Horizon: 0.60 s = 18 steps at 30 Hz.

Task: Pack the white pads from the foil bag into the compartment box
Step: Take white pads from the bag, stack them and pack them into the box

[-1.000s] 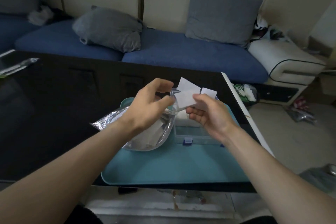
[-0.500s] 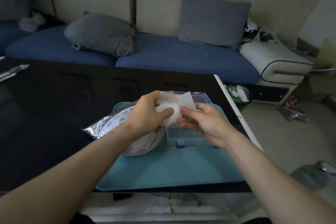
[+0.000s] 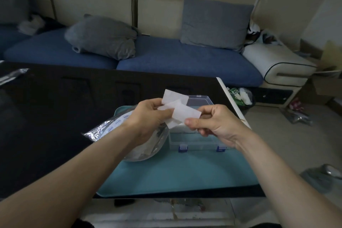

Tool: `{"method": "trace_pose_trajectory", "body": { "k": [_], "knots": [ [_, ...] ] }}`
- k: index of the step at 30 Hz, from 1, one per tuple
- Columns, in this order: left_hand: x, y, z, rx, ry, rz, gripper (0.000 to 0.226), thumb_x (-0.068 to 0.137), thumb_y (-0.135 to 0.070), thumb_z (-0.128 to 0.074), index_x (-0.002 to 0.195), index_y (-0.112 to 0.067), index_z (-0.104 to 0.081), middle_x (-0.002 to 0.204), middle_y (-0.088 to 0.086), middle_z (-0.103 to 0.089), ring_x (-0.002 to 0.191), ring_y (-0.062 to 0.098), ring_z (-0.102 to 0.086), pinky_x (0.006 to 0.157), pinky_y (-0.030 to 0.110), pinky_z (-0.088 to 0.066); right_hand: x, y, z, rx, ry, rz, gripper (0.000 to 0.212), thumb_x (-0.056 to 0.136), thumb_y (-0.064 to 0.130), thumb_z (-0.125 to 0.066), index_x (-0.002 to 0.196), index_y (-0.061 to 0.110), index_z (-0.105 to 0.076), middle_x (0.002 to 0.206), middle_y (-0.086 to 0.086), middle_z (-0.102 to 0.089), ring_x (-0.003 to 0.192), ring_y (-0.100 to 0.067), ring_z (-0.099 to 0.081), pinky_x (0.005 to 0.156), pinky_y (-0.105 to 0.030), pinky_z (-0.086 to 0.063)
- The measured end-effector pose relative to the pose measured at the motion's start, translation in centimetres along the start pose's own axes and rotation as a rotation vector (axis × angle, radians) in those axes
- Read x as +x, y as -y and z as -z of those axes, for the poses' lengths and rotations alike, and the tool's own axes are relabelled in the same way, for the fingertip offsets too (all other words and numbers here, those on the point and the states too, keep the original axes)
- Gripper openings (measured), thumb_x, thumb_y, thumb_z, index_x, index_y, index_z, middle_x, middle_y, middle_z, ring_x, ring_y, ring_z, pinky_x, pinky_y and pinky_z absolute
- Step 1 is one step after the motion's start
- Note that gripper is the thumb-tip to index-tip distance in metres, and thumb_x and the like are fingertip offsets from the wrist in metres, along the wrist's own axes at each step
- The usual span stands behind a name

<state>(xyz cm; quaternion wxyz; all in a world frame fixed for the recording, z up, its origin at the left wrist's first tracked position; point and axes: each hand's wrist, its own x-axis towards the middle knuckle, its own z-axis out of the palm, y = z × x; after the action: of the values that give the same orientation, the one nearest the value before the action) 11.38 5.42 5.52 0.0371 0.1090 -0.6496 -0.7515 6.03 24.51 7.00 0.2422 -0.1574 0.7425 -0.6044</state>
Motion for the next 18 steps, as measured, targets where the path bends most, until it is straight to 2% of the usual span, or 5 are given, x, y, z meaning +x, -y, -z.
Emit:
{"method": "trace_pose_trajectory", "body": {
  "k": [3,6,12,15,18],
  "knots": [
    [0.0,0.4,0.0,0.124,0.086,0.012,0.013,0.091,0.001,-0.064,0.1,-0.005,-0.072,0.1,0.016,-0.075,0.093,0.031,-0.071,0.089,0.044,-0.055,0.1,-0.1,0.4,-0.053,0.016,-0.046,0.032,0.056,0.02,-0.09,0.08,0.007,-0.075,0.066,-0.006,-0.069,0.048,-0.01,-0.047,0.046,-0.019,-0.036],
    [-0.1,0.6,-0.3,0.157,0.098,0.023,0.015,0.095,0.003,-0.056,0.102,0.002,-0.069,0.097,0.017,-0.071,0.082,0.022,-0.065,0.073,0.03,-0.054,0.0,-0.2,0.4,-0.114,0.05,-0.087,0.016,0.06,0.02,-0.091,0.064,0.015,-0.077,0.062,-0.002,-0.064,0.05,-0.01,-0.043,0.047,-0.02,-0.033],
    [-0.4,0.1,-1.2,0.023,0.165,0.111,0.029,0.104,-0.018,-0.046,0.097,-0.002,-0.069,0.085,0.01,-0.072,0.076,0.018,-0.065,0.072,0.032,-0.051,0.4,-0.6,0.0,-0.211,-0.071,-0.091,0.032,0.061,0.024,-0.096,0.048,0.018,-0.067,0.053,0.002,-0.053,0.049,-0.011,-0.038,0.048,-0.024,-0.031],
    [-0.7,0.4,-1.3,0.167,0.23,0.034,0.029,0.1,-0.027,-0.055,0.099,-0.002,-0.068,0.089,0.02,-0.07,0.079,0.019,-0.064,0.065,0.028,-0.047,0.8,-1.0,-0.1,-0.291,-0.126,-0.065,0.036,0.058,0.031,-0.097,0.046,0.019,-0.065,0.049,0.007,-0.051,0.049,-0.011,-0.038,0.048,-0.024,-0.031],
    [-0.8,0.8,-1.1,0.253,0.239,-0.021,0.012,0.095,-0.009,-0.062,0.105,-0.003,-0.067,0.092,0.02,-0.073,0.079,0.019,-0.068,0.063,0.024,-0.049,1.2,-1.3,-0.2,-0.298,-0.175,-0.018,0.035,0.053,0.031,-0.099,0.066,0.018,-0.069,0.061,0.005,-0.06,0.053,-0.01,-0.048,0.047,-0.022,-0.036]
  ]
}}
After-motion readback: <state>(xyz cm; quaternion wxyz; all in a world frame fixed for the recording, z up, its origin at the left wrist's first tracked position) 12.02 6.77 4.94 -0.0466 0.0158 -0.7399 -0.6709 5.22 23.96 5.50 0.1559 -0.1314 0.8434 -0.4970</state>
